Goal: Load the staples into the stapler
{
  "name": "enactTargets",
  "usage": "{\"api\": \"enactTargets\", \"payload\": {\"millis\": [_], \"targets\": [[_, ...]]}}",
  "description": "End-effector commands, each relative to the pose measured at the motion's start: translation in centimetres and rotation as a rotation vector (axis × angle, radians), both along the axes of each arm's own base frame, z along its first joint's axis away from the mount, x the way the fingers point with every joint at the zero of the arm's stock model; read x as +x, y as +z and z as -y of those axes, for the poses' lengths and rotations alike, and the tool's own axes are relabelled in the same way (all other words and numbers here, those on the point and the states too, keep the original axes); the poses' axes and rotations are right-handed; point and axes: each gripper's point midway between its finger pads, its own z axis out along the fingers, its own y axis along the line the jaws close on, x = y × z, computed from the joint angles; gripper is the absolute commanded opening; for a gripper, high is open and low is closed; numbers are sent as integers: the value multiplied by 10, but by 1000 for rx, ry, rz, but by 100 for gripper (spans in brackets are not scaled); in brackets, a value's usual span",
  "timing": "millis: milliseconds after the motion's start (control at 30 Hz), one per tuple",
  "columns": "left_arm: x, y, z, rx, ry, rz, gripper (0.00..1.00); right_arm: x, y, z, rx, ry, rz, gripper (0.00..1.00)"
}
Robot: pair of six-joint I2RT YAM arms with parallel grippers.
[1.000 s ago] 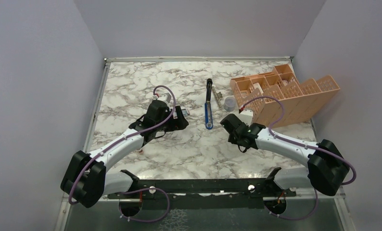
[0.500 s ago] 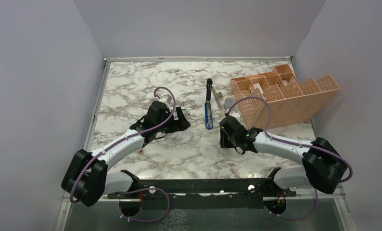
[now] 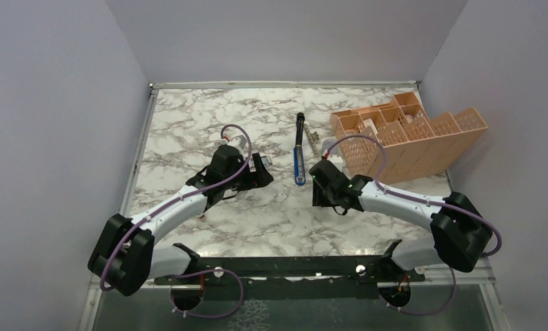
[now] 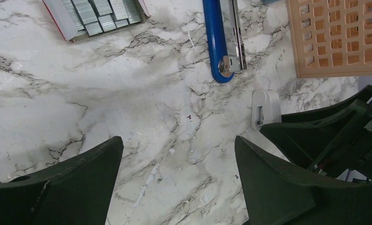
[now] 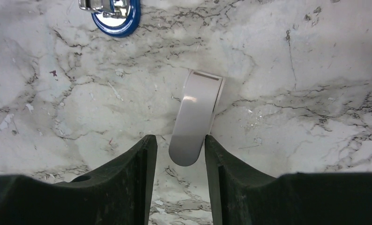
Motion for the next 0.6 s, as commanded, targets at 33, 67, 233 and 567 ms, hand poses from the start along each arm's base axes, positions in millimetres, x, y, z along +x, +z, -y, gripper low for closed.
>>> {"api": "enactTargets", "payload": {"millis": [33,67,233,567], "targets": [[-2,2,4,-37,-10,-2,89,8,2,9,-70,-64,13,44],[-2,1,4,-37,-10,-5,89,8,-1,11,-88,-72,4,43],[-3,0,5,-40,-12,-13,89,5,-10,18,-138,-89,-28,38],[-7,-5,6,-81,14,-38,89,11,38,-28,96,49,38,16]]}}
